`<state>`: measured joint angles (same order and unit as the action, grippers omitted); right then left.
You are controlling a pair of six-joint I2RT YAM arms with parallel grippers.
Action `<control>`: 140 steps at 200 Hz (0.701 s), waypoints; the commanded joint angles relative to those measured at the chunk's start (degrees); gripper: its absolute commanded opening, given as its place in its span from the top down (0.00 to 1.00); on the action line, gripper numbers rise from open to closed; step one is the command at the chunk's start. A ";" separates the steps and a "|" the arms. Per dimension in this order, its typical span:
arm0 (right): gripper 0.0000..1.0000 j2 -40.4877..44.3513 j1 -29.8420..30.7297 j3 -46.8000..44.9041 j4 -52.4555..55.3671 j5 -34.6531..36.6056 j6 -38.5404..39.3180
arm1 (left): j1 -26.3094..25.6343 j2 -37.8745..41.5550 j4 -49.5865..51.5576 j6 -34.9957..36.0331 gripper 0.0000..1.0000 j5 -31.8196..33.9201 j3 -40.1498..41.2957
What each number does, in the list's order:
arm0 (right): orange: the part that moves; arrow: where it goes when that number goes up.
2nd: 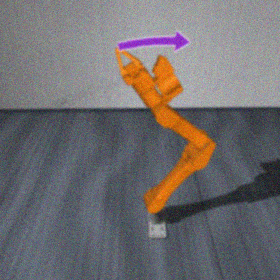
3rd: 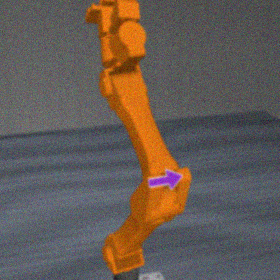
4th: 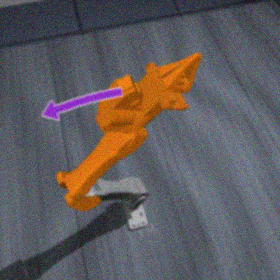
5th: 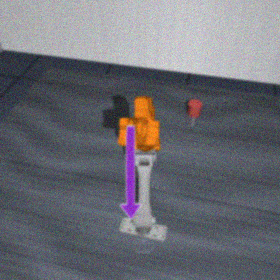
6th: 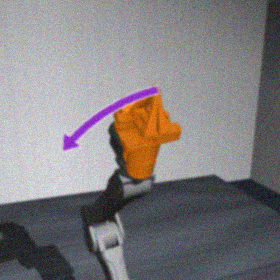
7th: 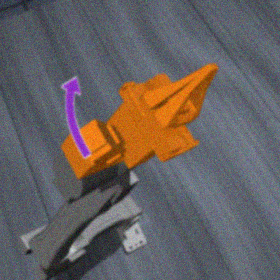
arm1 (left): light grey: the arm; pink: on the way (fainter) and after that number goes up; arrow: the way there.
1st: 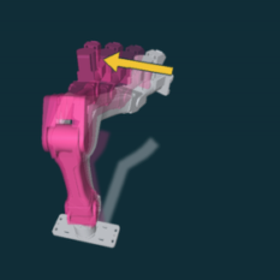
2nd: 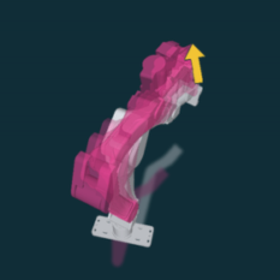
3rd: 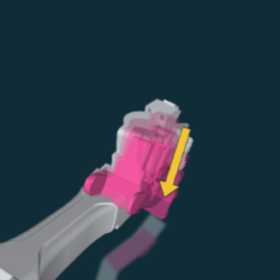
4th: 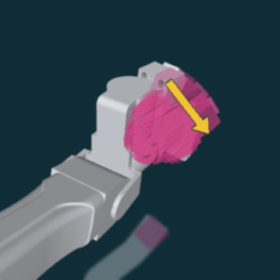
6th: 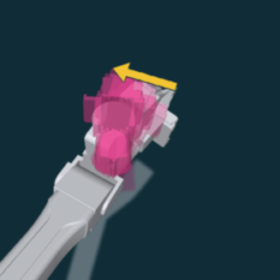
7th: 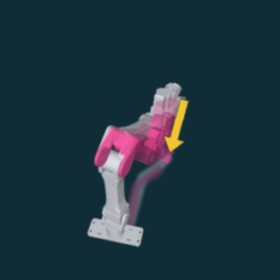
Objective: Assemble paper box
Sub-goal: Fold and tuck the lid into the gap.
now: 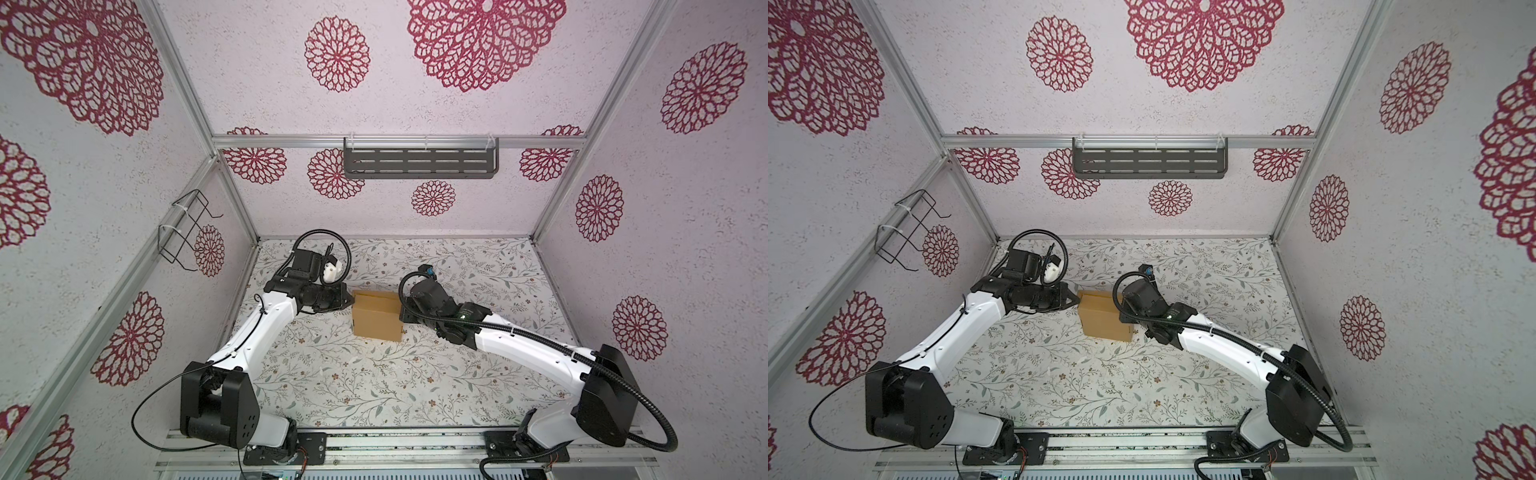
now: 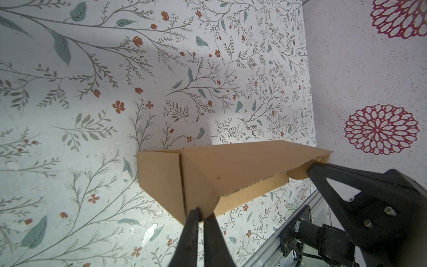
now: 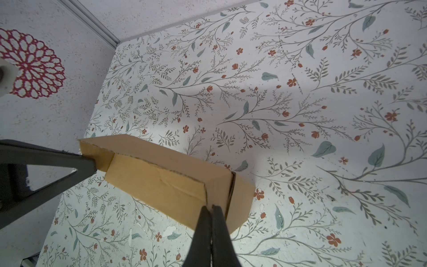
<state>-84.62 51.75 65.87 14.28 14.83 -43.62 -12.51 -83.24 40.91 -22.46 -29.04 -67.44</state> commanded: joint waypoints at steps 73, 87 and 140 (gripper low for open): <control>1.00 2.82 1.63 -3.68 2.09 6.53 -5.50 | -0.66 0.59 -0.83 -0.89 0.89 0.38 1.52; 1.00 3.71 1.62 -4.44 0.34 7.40 -6.67 | -0.68 0.70 -0.87 -1.08 0.89 0.38 1.52; 1.00 2.83 1.71 -3.90 -2.03 5.30 -8.63 | -0.73 0.53 -1.46 -1.88 0.89 -0.13 1.61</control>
<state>-81.78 53.32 61.54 11.11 19.90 -49.19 -13.26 -83.05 39.66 -23.03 -29.52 -66.78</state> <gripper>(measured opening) 0.050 0.107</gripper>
